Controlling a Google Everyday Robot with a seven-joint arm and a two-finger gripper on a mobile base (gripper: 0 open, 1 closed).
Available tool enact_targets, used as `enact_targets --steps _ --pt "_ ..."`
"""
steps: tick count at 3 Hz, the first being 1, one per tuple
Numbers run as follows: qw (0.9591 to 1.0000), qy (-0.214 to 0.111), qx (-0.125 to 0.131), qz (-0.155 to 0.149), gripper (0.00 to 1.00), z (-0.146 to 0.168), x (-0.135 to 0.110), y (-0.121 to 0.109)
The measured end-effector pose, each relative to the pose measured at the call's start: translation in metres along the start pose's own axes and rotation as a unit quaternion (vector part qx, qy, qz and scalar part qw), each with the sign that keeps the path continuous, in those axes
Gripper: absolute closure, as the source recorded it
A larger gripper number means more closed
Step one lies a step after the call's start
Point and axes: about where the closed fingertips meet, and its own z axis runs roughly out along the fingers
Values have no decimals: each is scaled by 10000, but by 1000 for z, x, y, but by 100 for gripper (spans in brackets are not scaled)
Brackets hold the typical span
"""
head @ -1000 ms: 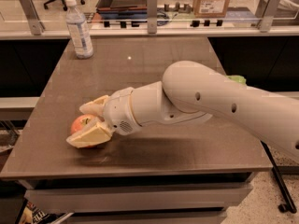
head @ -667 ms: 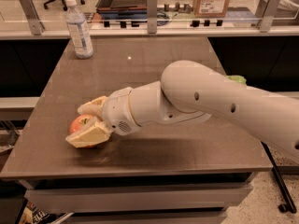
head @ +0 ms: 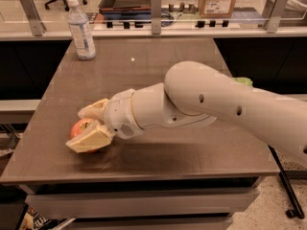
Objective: Move apple near blue plastic bottle
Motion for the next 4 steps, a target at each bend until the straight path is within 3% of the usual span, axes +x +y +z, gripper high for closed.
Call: enact_targets --steps 1,2,3,4 --pt "9998 72 195 43 100 -15 -15 -18" --pt "9979 201 610 68 100 -39 -39 -54" --pt "9920 291 1227 26 100 -69 -60 -95" --pt "9801 265 1956 -193 100 -93 -72 -133"
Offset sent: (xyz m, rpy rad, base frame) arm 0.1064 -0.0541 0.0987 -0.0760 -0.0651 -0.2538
